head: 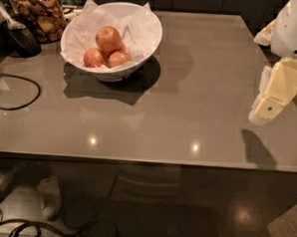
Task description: Pick apple from white bowl
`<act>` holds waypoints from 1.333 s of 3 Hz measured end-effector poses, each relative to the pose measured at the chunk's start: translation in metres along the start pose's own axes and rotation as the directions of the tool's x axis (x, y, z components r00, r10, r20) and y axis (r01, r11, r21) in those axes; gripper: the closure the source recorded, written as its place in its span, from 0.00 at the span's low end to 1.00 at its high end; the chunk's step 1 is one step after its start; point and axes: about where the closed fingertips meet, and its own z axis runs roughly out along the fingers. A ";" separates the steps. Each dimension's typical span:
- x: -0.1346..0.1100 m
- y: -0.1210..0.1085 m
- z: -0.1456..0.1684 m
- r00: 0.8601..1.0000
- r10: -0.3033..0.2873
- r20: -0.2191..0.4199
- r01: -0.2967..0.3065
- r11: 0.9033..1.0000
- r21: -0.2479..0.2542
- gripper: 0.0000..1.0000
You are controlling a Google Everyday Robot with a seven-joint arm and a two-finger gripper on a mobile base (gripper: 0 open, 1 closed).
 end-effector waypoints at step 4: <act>-0.057 -0.051 0.024 0.957 0.172 0.233 -0.165 0.985 -0.048 0.00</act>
Offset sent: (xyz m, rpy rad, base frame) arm 0.0312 0.0299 0.0141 0.0261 0.0182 0.0626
